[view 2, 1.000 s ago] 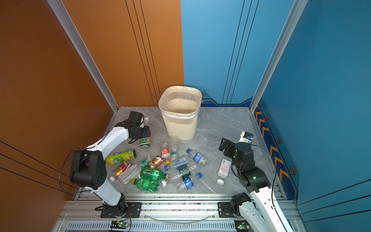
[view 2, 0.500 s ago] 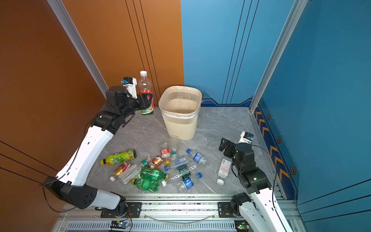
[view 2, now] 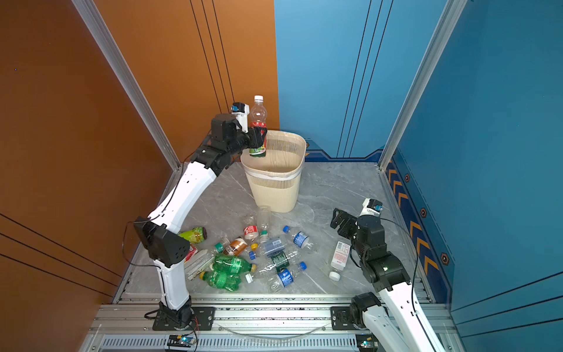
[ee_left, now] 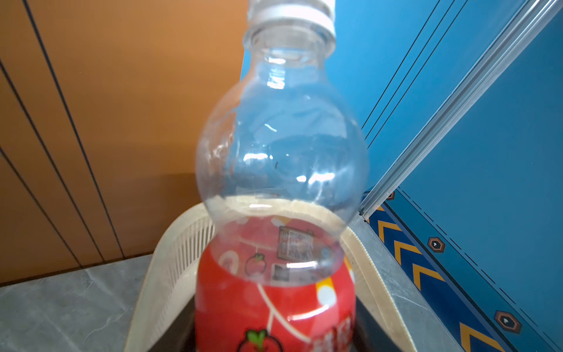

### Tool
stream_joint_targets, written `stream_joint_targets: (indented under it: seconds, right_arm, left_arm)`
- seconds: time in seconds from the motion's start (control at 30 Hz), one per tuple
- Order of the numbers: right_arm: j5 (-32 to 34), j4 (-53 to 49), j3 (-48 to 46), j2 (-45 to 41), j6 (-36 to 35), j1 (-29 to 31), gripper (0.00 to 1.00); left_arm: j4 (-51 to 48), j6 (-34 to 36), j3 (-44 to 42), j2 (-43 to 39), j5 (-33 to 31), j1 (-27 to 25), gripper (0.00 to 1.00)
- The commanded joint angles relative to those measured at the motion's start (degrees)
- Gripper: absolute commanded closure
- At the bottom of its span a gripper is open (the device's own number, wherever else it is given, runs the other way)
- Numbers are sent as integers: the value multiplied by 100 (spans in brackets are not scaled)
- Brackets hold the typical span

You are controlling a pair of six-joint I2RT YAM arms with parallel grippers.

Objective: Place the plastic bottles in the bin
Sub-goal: 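Lift the red-labelled bottle with the left gripper and drop it into the wastebasket, then lower the left gripper to the pile while the right gripper grasps the flat bottle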

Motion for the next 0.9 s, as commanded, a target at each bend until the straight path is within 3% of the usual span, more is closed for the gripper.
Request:
stream_joint_targets:
  seconds: [0.0, 0.1, 0.33, 0.4, 0.5, 0.57, 0.73, 0.87]
  right_arm:
    - [-70, 138, 53, 30, 76, -45, 0]
    - [-93, 193, 29, 67, 84, -50, 0]
    - [-127, 237, 10, 152, 84, -45, 0]
    - [-127, 238, 8, 168, 93, -44, 0]
    - [-119, 218, 2, 183, 126, -45, 0]
    - [-122, 160, 25, 200, 134, -51, 0]
    - [-95, -126, 108, 232, 145, -59, 0]
    - [-137, -418, 115, 276, 185, -51, 0]
  left_arm:
    - [-362, 152, 823, 399, 167, 27, 43]
    - [-576, 140, 1080, 637, 126, 63, 42]
    - [-575, 75, 720, 542, 97, 172, 42]
    - [-576, 71, 613, 470, 94, 202, 35]
    - [-585, 81, 418, 297, -41, 202, 8]
    - [-584, 137, 272, 140, -153, 206, 3]
    - [-605, 248, -366, -557, -355, 238, 2]
    - [-352, 338, -1544, -1548, -447, 279, 2]
